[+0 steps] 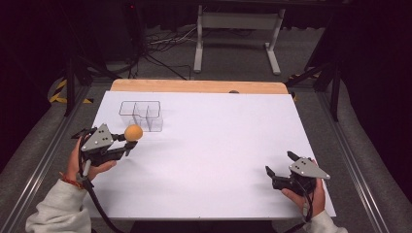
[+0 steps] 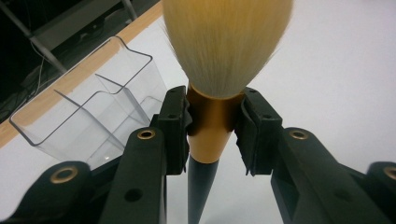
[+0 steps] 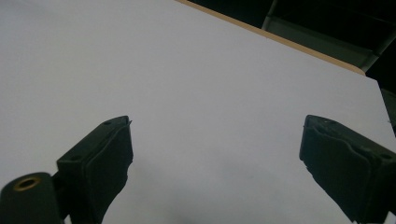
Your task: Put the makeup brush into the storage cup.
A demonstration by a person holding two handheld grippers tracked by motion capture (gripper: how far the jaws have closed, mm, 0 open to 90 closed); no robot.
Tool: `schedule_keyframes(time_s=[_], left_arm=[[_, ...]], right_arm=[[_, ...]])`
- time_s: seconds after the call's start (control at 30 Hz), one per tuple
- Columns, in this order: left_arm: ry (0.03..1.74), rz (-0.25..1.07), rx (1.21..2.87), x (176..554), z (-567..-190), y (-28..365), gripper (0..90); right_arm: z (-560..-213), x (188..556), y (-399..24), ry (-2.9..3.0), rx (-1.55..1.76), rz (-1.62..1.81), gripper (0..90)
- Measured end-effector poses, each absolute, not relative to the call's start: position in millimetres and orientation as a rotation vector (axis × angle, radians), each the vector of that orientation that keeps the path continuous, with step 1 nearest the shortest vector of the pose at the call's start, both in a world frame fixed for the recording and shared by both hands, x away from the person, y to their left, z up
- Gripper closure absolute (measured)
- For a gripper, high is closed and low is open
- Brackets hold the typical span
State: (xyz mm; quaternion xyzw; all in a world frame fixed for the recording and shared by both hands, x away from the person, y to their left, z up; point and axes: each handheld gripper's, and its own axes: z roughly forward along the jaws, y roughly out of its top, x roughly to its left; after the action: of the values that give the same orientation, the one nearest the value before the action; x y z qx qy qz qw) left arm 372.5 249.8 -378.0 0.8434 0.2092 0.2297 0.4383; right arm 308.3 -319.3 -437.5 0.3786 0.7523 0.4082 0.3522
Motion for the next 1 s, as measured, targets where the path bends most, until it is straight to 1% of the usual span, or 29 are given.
schedule_keyframes(time_s=[0.53, 0.8, 1.0], left_arm=[[0.546, 0.511, 1.948, 372, -383, 253, 66.2], [0.587, 0.528, 1.85, 370, -389, 254, 66.3], [0.616, 0.556, 1.828, 370, -393, 251, 66.2]], right_arm=[[-438, 308, -319, 1.95, 0.976, 1.057, 10.3], [-438, 308, -319, 1.95, 0.976, 1.056, 10.3], [-438, 308, -319, 1.949, 0.975, 1.057, 10.3]])
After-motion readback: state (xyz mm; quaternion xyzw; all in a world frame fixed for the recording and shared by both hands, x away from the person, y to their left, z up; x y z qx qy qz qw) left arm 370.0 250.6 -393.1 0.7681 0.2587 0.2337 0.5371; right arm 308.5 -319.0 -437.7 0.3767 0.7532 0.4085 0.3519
